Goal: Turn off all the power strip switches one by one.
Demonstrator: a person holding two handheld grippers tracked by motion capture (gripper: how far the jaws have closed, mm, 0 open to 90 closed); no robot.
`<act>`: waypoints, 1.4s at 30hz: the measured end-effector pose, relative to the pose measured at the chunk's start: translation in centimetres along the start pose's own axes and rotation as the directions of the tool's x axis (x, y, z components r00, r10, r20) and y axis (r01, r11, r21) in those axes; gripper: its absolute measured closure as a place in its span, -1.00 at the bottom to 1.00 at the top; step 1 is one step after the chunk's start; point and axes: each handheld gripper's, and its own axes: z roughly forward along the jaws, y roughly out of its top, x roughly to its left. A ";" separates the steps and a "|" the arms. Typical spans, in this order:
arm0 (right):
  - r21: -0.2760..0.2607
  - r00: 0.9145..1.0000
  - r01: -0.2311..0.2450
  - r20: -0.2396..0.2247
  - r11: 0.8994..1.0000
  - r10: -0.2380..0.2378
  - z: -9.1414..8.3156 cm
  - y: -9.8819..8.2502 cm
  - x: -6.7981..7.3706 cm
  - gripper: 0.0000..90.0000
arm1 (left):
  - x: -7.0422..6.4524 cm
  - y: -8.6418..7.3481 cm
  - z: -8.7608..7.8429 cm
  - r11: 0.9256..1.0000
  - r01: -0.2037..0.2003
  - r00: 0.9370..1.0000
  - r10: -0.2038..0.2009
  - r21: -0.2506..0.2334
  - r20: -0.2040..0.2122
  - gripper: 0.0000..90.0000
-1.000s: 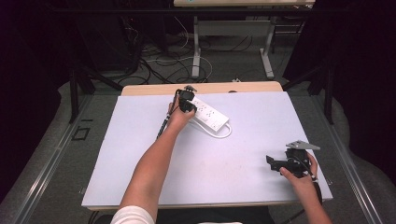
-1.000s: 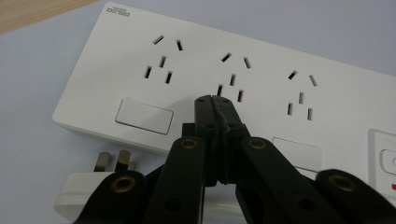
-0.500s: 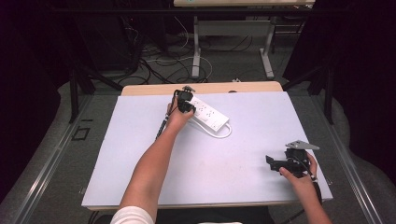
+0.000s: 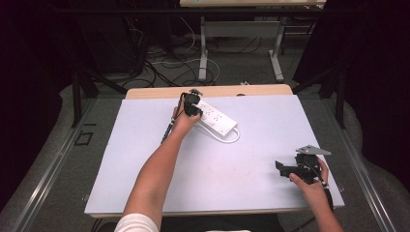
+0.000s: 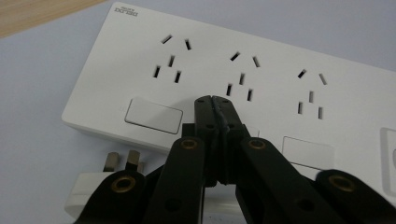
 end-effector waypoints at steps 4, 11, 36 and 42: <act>0.000 1.000 -0.009 -0.002 1.000 0.009 0.0 0.0 0.0 -0.87 | 0.2 0.0 -0.1 1.000 -0.008 1.000 0.008 -0.012 0.002 1.00; -0.001 1.000 0.000 -0.002 1.000 0.000 0.1 0.0 0.0 -0.87 | 0.7 0.2 -0.8 0.999 -0.005 1.000 0.005 -0.036 -0.004 1.00; -0.001 1.000 0.002 -0.003 1.000 -0.002 0.1 0.0 0.1 -0.87 | 3.0 0.4 -2.1 0.998 0.030 0.999 -0.032 -0.048 -0.044 1.00; 0.000 1.000 0.000 -0.003 1.000 0.000 0.1 0.0 0.0 -0.87 | 3.5 0.3 -1.6 0.998 0.044 0.998 -0.046 -0.049 -0.040 1.00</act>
